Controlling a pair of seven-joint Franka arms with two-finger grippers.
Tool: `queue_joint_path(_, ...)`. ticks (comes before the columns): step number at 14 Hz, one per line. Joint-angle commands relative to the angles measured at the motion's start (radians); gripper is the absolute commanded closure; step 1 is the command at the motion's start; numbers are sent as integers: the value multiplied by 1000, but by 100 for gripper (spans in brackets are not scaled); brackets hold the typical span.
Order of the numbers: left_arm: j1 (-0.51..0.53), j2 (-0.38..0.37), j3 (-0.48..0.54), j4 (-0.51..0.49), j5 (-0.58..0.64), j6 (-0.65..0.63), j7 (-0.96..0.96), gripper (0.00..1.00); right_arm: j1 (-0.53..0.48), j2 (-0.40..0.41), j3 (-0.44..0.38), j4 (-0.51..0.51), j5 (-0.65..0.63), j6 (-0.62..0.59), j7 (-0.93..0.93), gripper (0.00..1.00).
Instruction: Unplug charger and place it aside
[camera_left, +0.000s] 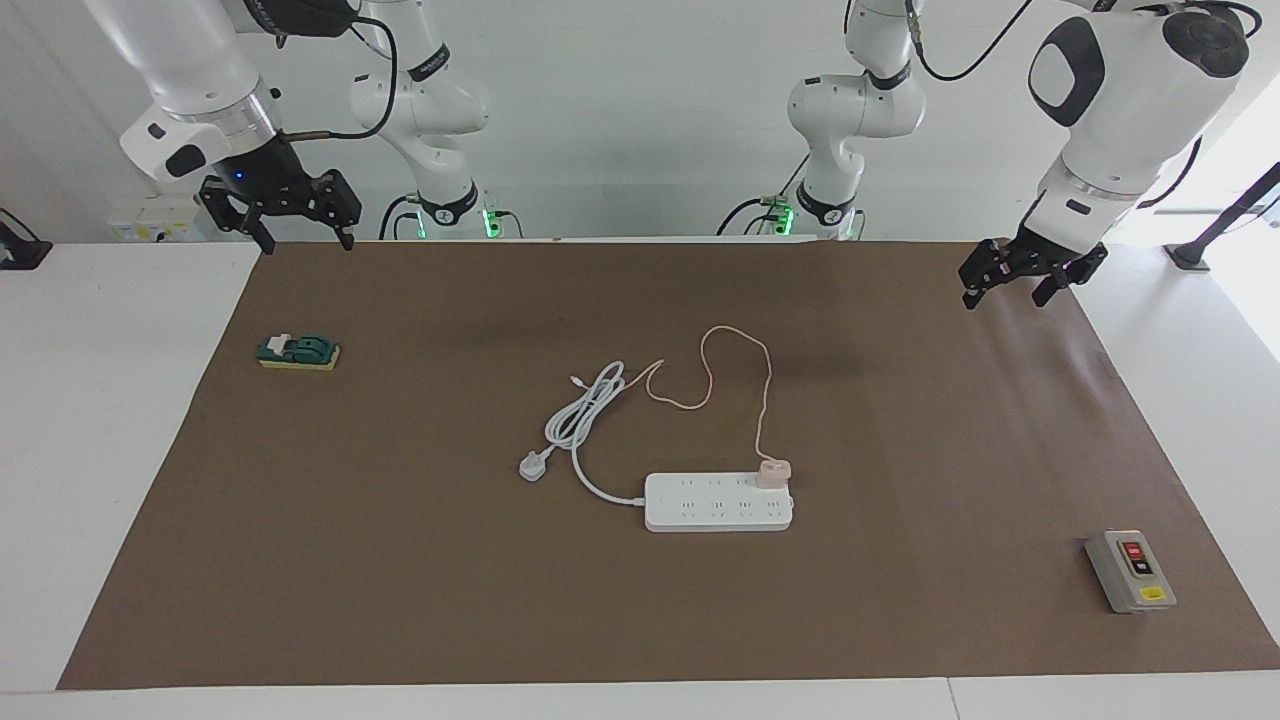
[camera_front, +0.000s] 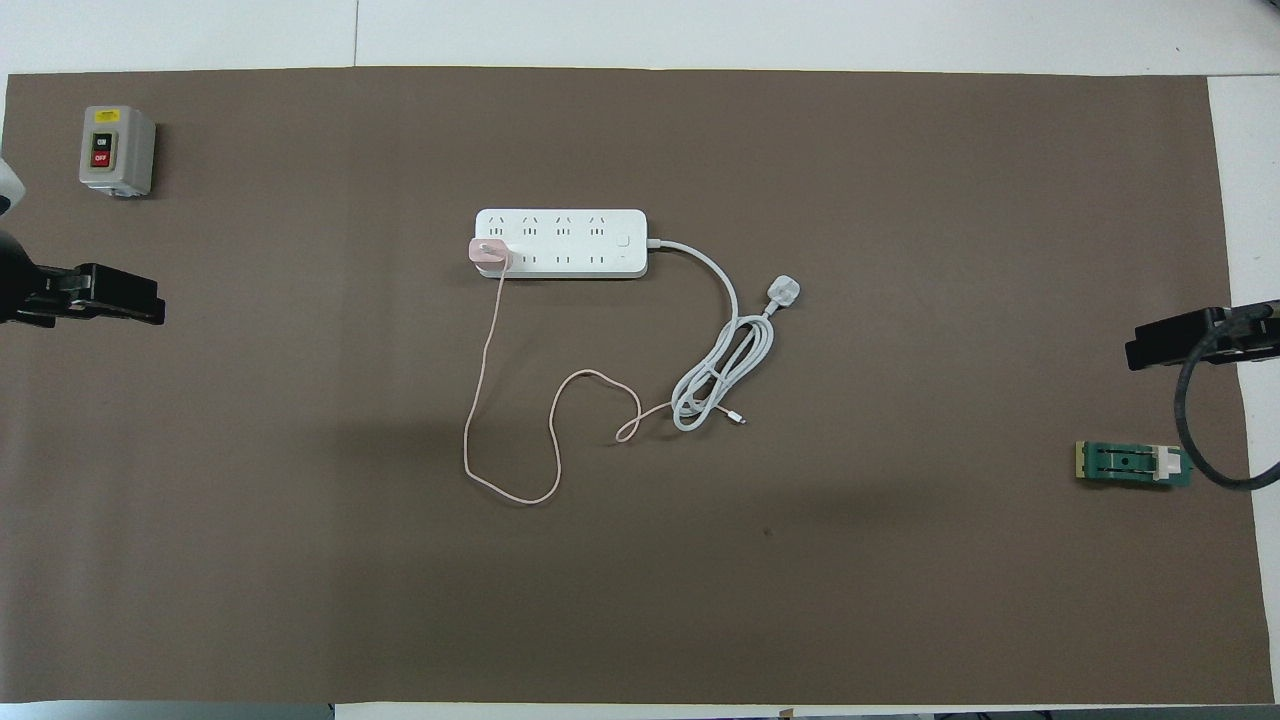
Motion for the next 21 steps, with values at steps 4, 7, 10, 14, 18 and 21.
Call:
queue_joint_path(4, -19, 8, 14, 7, -6, -10, -30, 0, -21, -13, 10, -1, 19, -18, -16, 0)
queue_joint_path(7, -42, 91, 12, 92, -6, -14, -195, 0, -29, -15, 7, -3, 19, -17, -22, 0)
queue_joint_path(10, -68, 180, 11, 168, -9, 1, -389, 0, -27, -24, 8, -21, 23, -9, -22, 0)
queue_joint_path(14, -97, 309, 11, 249, -90, 91, -673, 0, 2, -16, 21, -85, 32, 57, 177, 0)
queue_joint_path(18, -162, 367, 11, 246, -89, 197, -1100, 0, 87, 26, 30, -153, 113, 161, 470, 0)
queue_joint_path(21, -217, 406, 12, 240, -87, 248, -1349, 0, 114, 123, 30, -147, 230, 228, 656, 0)
